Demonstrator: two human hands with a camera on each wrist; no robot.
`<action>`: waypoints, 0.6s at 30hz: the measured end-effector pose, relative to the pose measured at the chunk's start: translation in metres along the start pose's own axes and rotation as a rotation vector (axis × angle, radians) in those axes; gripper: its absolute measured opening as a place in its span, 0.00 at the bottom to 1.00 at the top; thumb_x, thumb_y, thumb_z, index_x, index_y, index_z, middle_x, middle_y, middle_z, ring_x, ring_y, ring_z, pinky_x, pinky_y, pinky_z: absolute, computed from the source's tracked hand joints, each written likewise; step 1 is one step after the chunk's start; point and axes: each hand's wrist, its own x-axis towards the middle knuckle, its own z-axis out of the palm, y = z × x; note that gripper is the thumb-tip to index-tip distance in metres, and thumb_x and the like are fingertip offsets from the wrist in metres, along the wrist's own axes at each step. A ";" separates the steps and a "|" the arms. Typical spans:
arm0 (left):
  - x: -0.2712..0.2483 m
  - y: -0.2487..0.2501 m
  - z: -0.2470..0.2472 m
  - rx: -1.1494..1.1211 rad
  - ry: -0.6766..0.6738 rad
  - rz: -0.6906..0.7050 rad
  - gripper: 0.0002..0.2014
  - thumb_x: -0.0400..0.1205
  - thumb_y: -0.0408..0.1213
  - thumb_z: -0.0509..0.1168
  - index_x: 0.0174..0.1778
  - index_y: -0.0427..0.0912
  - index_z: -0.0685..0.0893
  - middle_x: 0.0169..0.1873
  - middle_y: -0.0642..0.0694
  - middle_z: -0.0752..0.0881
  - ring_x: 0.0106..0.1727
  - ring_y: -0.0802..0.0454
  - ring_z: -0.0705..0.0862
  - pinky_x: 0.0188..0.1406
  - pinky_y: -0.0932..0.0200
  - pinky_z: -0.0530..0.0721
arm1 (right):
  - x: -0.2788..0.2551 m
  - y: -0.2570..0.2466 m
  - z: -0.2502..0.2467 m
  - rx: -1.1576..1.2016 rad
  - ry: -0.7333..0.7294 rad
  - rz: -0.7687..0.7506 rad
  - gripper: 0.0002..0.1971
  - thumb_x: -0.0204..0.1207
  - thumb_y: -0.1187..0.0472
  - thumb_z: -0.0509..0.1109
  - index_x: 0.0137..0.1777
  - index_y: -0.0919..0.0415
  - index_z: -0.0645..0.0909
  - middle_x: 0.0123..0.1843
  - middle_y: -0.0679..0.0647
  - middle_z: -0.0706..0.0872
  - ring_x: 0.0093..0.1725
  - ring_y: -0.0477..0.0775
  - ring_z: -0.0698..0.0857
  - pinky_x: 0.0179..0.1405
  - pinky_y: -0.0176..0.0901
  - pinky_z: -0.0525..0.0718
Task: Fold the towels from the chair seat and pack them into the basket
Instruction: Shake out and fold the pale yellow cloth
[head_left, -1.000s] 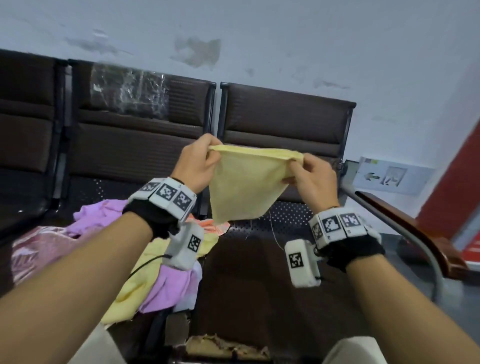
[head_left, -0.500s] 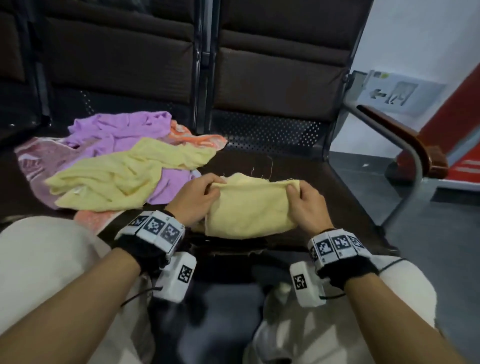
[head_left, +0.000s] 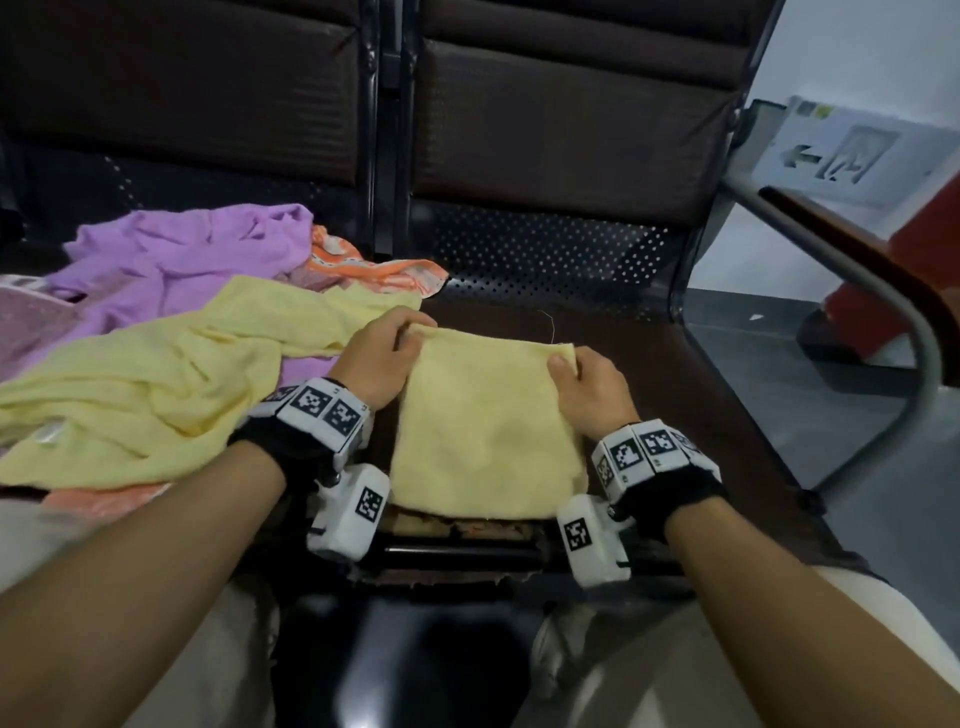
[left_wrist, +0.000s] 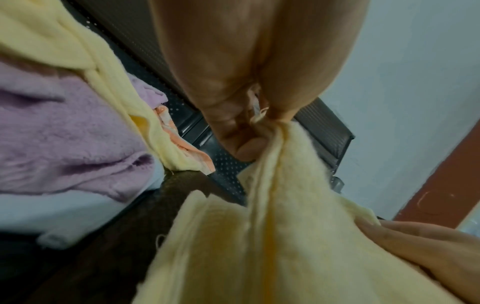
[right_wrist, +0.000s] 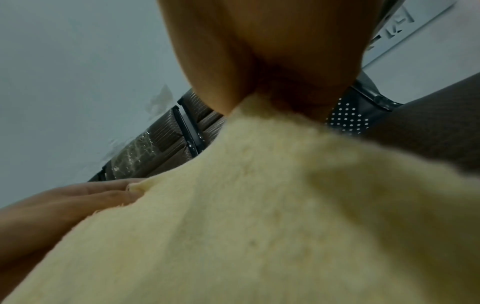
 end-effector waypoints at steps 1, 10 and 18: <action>0.008 -0.005 0.002 0.021 -0.007 -0.029 0.12 0.84 0.33 0.57 0.60 0.44 0.81 0.56 0.47 0.83 0.58 0.50 0.79 0.58 0.56 0.76 | 0.008 0.000 0.002 -0.031 -0.022 0.011 0.12 0.84 0.52 0.59 0.55 0.60 0.78 0.51 0.55 0.82 0.56 0.59 0.80 0.46 0.42 0.68; 0.001 -0.023 0.018 0.262 -0.220 -0.093 0.26 0.81 0.30 0.61 0.77 0.41 0.68 0.74 0.41 0.68 0.74 0.44 0.69 0.75 0.53 0.66 | -0.005 0.014 -0.006 -0.282 -0.186 -0.267 0.13 0.74 0.56 0.72 0.57 0.56 0.79 0.54 0.52 0.78 0.48 0.48 0.78 0.59 0.48 0.80; -0.052 -0.002 0.026 0.381 -0.442 0.173 0.15 0.81 0.45 0.64 0.63 0.48 0.81 0.58 0.49 0.78 0.66 0.51 0.74 0.69 0.58 0.68 | -0.050 0.023 0.000 -0.652 -0.479 -0.485 0.24 0.74 0.61 0.67 0.72 0.53 0.71 0.67 0.51 0.73 0.67 0.55 0.73 0.63 0.49 0.78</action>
